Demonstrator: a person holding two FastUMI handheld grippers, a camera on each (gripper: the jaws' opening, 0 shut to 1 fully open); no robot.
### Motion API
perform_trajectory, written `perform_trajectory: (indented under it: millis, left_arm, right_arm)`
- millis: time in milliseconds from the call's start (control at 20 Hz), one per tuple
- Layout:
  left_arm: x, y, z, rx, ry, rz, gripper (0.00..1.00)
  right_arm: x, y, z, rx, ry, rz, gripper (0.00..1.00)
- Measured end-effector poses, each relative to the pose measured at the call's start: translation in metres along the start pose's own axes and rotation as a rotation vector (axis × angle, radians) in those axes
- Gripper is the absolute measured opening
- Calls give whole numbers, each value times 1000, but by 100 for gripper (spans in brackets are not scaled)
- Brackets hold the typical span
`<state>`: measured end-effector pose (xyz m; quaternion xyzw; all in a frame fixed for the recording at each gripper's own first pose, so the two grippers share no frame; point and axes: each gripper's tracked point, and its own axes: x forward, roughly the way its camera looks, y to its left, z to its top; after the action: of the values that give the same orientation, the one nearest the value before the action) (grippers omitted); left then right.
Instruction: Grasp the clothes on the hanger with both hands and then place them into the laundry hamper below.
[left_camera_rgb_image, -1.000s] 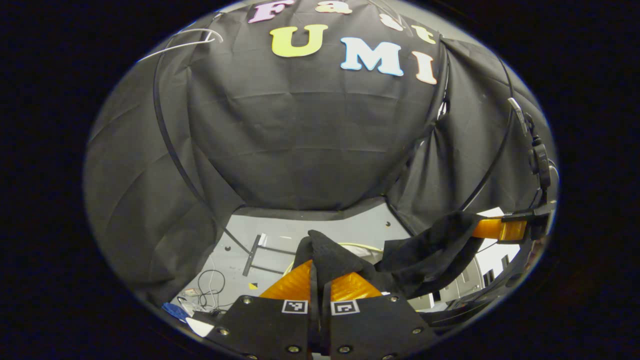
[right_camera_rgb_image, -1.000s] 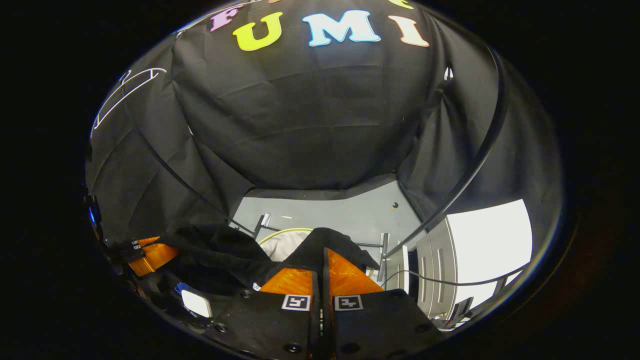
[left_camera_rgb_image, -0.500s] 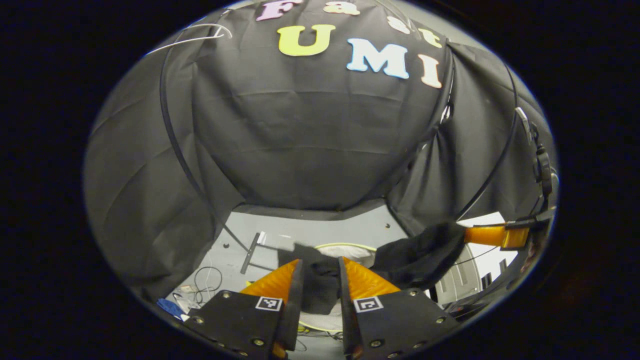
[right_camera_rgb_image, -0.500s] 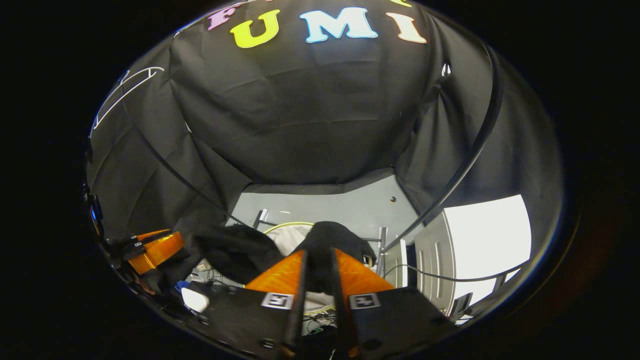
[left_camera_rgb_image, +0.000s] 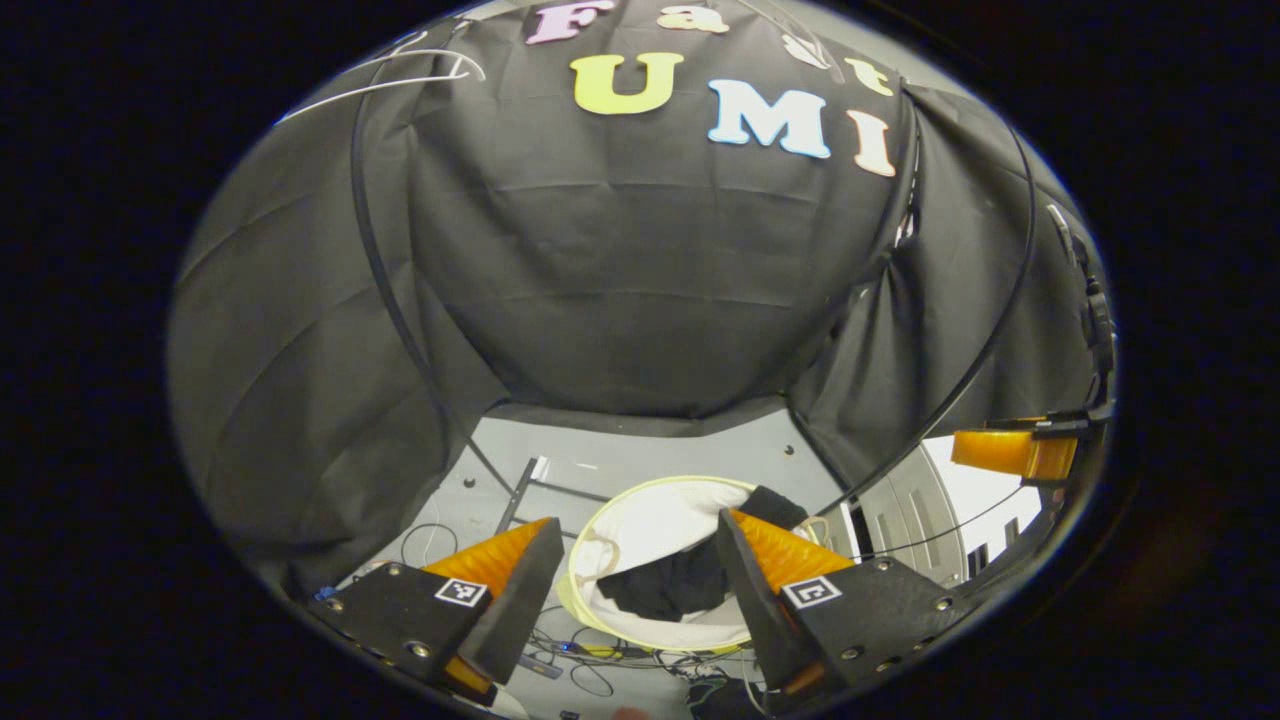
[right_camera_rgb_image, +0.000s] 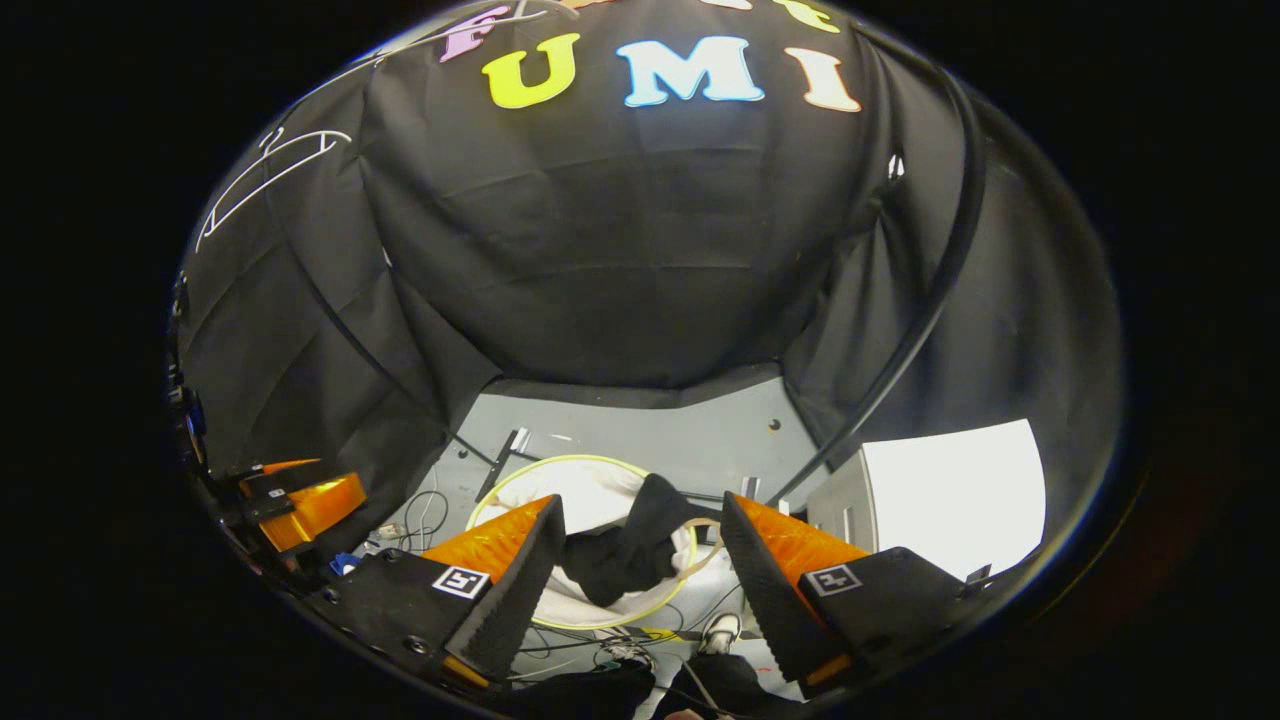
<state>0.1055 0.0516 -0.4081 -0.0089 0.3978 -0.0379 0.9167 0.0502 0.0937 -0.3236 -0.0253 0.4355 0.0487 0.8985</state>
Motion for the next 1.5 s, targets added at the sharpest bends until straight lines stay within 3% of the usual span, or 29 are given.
perform_trajectory:
  millis: [150,200,450,650,750,850,950,1000,1100,1150,1300,1350,1400,1450,1500]
  left_arm:
    - [-29,-5,6,-17,-18,49,87]
    - [-40,-8,15,-12,-37,72,94]
    - [-102,-51,86,4,-181,141,87]
    - [-155,-101,165,70,-370,158,90]
    - [-187,-125,209,100,-489,173,87]
    - [-226,-142,242,98,-609,197,92]
    - [-248,-163,262,89,-692,166,96]
    - [-255,-172,262,79,-713,145,96]
    - [-278,-189,270,43,-753,113,96]
    - [-293,-196,276,27,-779,98,96]
    - [-332,-217,294,-10,-844,56,95]
    - [-343,-221,297,-34,-856,38,95]
    - [-352,-221,301,-50,-872,22,95]
    - [-362,-219,305,-47,-895,13,95]
    - [-370,-215,310,-33,-914,13,95]
  right_arm:
    - [-10,-30,14,13,-54,-22,99]
    - [-14,-41,22,16,-76,-32,99]
    - [-51,-94,59,43,-202,-49,99]
    - [-91,-128,98,68,-369,-61,99]
    - [-117,-137,122,100,-471,-57,99]
    - [-149,-148,139,121,-566,-50,94]
    - [-172,-159,160,136,-656,-54,98]
    - [-186,-165,173,143,-701,-58,93]
    - [-213,-175,192,139,-787,-71,93]
    - [-225,-181,197,132,-820,-83,98]
    - [-256,-182,201,113,-895,-72,92]
    - [-265,-183,203,114,-915,-69,93]
    - [-272,-185,204,122,-926,-73,100]
    - [-276,-185,201,127,-928,-77,92]
    - [-278,-184,199,134,-924,-81,92]
